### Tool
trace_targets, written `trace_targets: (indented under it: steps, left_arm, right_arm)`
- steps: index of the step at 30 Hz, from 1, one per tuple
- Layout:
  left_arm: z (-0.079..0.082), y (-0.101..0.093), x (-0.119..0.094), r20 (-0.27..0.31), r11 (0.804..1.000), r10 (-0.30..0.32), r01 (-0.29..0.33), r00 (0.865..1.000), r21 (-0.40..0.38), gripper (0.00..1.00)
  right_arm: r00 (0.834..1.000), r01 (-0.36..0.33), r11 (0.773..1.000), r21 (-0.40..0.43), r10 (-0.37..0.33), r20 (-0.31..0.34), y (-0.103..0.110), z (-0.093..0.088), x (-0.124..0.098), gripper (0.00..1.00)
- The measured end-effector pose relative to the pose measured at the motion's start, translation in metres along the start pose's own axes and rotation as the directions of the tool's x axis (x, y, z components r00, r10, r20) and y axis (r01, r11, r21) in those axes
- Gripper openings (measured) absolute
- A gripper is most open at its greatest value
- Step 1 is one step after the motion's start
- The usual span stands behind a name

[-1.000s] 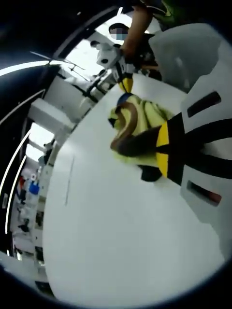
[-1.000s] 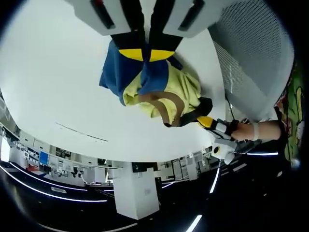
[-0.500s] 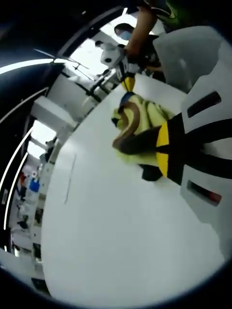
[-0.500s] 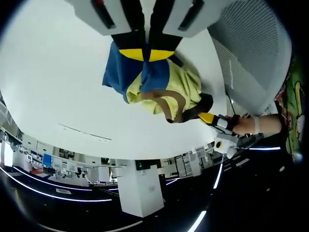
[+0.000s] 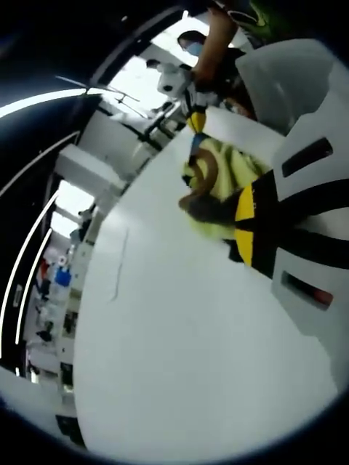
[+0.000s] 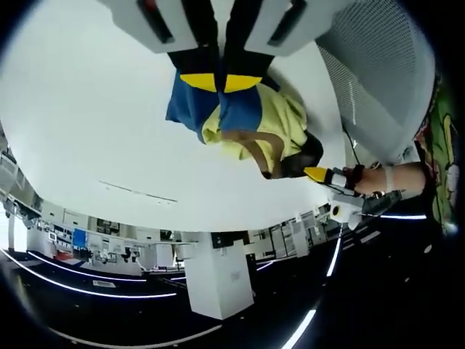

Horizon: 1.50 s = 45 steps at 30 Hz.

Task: Fold the garment on the visible template until the final outline fits inside the template.

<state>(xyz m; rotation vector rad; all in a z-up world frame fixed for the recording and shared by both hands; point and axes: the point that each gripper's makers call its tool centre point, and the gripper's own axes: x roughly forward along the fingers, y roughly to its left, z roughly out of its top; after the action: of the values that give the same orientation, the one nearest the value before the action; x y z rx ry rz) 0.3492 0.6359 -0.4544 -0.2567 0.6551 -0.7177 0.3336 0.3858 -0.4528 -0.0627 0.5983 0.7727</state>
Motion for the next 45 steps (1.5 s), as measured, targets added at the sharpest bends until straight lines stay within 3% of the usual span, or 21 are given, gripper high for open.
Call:
trace_targets:
  steps: [9, 18, 22, 31, 35, 38, 41, 45]
  left_arm:
    - [0.023, 0.005, -0.007, 0.062, 1.000, 0.013, -0.014, 0.998, 0.009, 0.00]
    - [0.051, 0.006, -0.014, 0.116, 0.999, 0.009, -0.015, 0.993, 0.048, 0.00]
    - [0.071, 0.002, -0.022, 0.168, 0.999, -0.008, -0.001, 0.986, 0.051, 0.00]
    - [0.114, -0.016, -0.039, 0.247, 0.993, -0.059, 0.031, 0.967, 0.117, 0.00]
    - [0.145, -0.032, -0.051, 0.318, 0.992, -0.107, 0.081, 0.942, 0.093, 0.00]
    - [0.163, -0.042, -0.061, 0.334, 0.984, -0.122, 0.070, 0.935, 0.162, 0.00]
    - [0.187, -0.054, -0.076, 0.375, 0.978, -0.166, 0.103, 0.912, 0.184, 0.00]
    - [0.211, -0.064, -0.094, 0.413, 0.964, -0.194, 0.094, 0.890, 0.250, 0.00]
  right_arm:
    - [0.999, 0.017, 1.000, -0.005, -0.017, 0.037, -0.002, 0.016, -0.012, 0.00]
    - [0.993, 0.041, 0.999, -0.011, -0.039, 0.110, -0.004, 0.050, -0.024, 0.00]
    - [0.984, 0.053, 0.999, -0.007, -0.050, 0.173, -0.003, 0.071, -0.033, 0.00]
    - [0.947, 0.066, 0.998, -0.004, -0.062, 0.316, 0.005, 0.125, -0.064, 0.00]
    - [0.932, 0.076, 0.997, -0.029, -0.060, 0.358, 0.010, 0.145, -0.078, 0.00]
    - [0.909, 0.069, 0.997, -0.030, -0.050, 0.415, 0.014, 0.165, -0.093, 0.00]
    - [0.889, 0.070, 0.996, -0.046, -0.042, 0.455, 0.018, 0.184, -0.107, 0.00]
    - [0.853, 0.046, 0.997, -0.068, -0.004, 0.522, 0.032, 0.213, -0.127, 0.00]
